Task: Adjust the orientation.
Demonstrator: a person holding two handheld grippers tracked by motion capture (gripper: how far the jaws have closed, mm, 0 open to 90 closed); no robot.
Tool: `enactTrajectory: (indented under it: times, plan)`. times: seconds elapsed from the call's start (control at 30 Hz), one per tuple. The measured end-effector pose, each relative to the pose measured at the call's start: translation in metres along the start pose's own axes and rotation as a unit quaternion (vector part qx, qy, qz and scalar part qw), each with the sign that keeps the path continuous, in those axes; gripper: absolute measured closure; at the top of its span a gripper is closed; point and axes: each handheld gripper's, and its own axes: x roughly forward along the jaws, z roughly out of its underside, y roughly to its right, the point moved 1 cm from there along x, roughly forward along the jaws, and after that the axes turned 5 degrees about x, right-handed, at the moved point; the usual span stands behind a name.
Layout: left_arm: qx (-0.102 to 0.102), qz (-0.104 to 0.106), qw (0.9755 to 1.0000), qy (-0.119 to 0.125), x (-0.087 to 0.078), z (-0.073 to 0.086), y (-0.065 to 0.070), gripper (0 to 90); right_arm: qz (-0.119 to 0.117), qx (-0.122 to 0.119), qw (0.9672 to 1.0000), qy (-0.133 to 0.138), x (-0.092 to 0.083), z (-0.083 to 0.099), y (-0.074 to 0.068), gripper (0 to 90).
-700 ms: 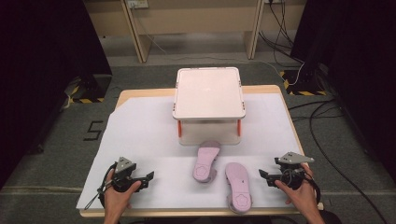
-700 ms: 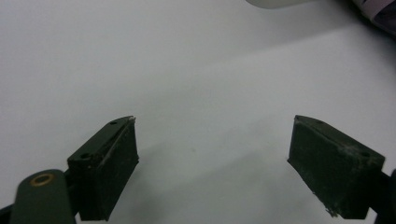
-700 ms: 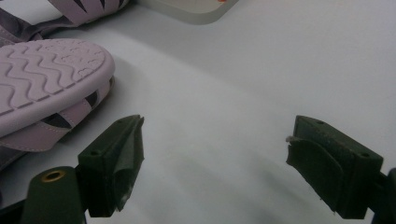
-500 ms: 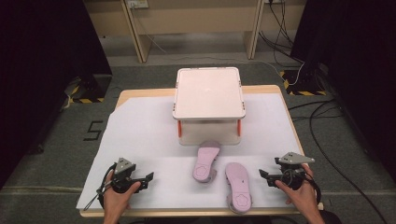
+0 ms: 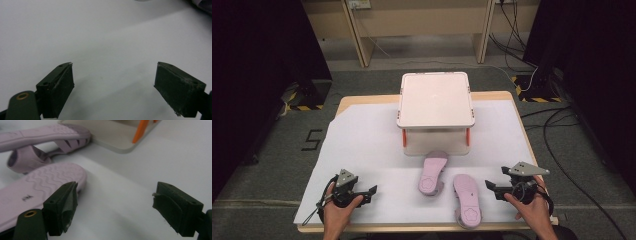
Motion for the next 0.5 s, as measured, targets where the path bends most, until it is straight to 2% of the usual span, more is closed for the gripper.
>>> enactTrajectory:
  times: [0.03, 0.1, 0.13, 0.2, 0.23, 0.3, 0.37, 0.5]
  plan:
    - [0.0, 0.0, 1.0, 0.0, 0.0, 0.0, 0.0, 15.0, -0.005, 0.001, 1.0, 0.003, -0.001, -0.003, -0.005, 19.5]
    - [-0.001, 0.0, 1.0, 0.001, 0.0, 0.0, 0.0, 15.0, -0.013, -0.017, 0.9997, 0.009, -0.004, -0.01, -0.02, 19.4]
    - [-0.001, 0.0, 1.0, 0.002, 0.0, 0.0, -0.001, 15.0, -0.013, -0.017, 0.9997, 0.009, -0.004, -0.01, -0.02, 19.4]
    - [-0.001, 0.001, 1.0, 0.002, 0.0, 0.0, -0.001, 15.0, -0.023, -0.025, 0.9993, 0.012, -0.005, -0.017, -0.031, 19.1]
    - [-0.001, 0.0, 1.0, 0.001, 0.0, 0.0, -0.001, 15.0, -0.034, -0.033, 0.9988, 0.012, -0.005, -0.022, -0.042, 18.8]
    - [-0.002, 0.001, 1.0, 0.0, 0.0, 0.0, -0.001, 15.0, -0.045, -0.055, 0.9975, -0.004, 0.0, -0.027, -0.058, 18.4]
    - [0.0, 0.0, 1.0, 0.0, 0.001, 0.0, -0.001, 15.0, -0.052, -0.061, 0.9968, -0.008, 0.002, -0.028, -0.063, 18.6]
    - [0.0, 0.001, 1.0, -0.001, 0.001, 0.0, -0.001, 15.0, -0.066, -0.093, 0.9927, -0.039, 0.017, -0.032, -0.088, 18.6]
